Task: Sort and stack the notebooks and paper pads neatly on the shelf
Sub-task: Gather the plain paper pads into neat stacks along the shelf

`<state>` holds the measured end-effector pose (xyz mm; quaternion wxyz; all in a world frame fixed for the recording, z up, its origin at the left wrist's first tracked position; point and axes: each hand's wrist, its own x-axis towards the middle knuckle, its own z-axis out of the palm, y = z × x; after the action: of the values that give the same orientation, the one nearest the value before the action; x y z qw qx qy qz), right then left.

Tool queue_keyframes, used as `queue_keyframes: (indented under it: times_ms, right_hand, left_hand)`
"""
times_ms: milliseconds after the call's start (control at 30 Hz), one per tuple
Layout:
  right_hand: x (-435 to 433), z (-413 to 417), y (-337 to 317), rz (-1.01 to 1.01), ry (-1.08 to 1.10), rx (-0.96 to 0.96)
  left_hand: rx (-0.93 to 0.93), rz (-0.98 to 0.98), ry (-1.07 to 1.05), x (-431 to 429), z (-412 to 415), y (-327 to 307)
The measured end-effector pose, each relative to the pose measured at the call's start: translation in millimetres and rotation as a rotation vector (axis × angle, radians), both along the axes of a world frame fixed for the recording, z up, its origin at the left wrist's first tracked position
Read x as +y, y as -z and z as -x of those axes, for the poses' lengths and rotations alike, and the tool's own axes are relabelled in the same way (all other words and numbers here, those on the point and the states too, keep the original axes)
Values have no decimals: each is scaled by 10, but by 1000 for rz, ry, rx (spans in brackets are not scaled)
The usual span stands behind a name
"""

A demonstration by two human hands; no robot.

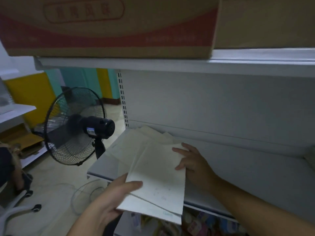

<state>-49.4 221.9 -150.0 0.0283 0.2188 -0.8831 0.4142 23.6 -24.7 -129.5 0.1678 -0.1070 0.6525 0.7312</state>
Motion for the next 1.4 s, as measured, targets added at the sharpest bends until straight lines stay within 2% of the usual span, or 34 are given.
queue_keyframes:
  times_ms: [67,133,200,267,300,333,400,500,600,700,867,967,1067,1167,1300,1400]
  right_hand:
    - [129,-88,-76,-93,40,151]
    - [353,-234,-109,-9,57,184]
    - [620,-422,-219,168,204,-38]
    - [902,-636,-369,524,334,-362]
    - [1055,-764,-453,666,310,-490]
    - [1203,-872,-511,725,239,-563]
    - [1539,-1097,-593,689,191,-523]
    - [2115,-1434,-784,683,314,-372]
    - [2727,-1711,-864,723,386,-319]
    - [3177,-1976,-865,743,394,-265]
    - [3848,-2218,-834,802,558,-287]
    - [4141,-2275,-772,798,653,-317]
    - [4308,-2294,-708,790,767,-307]
    - [4398,-2233,-684,800,829,-324]
    - [4431,-1980,-696,608,892,-356]
    - [4487,-1756,-760,528,885,-358]
  left_hand:
    - [14,-2,5,157,-132,-101]
    - [95,9,-8,359,-276,-199]
    - [156,-3,-35,622,-374,-284]
    - [192,-101,-46,971,-477,-359]
    - [214,-131,-22,1195,-531,-384]
    - [240,-145,-2,1424,-565,-383]
    - [265,-169,27,1911,-635,-400]
    - [270,-196,67,2661,-790,-534]
    - [130,-361,97,3300,-873,-574]
    - [-22,-442,277,3849,-946,-600]
    - [60,-314,216,4638,-1116,-539]
    - [-11,-317,267,5007,-1060,-487]
    - [-14,-252,215,5179,-928,-450]
    - [-70,-244,333,5218,-868,-484]
    - [163,51,310,5251,-553,-514]
    - [236,157,237,5291,-312,-507]
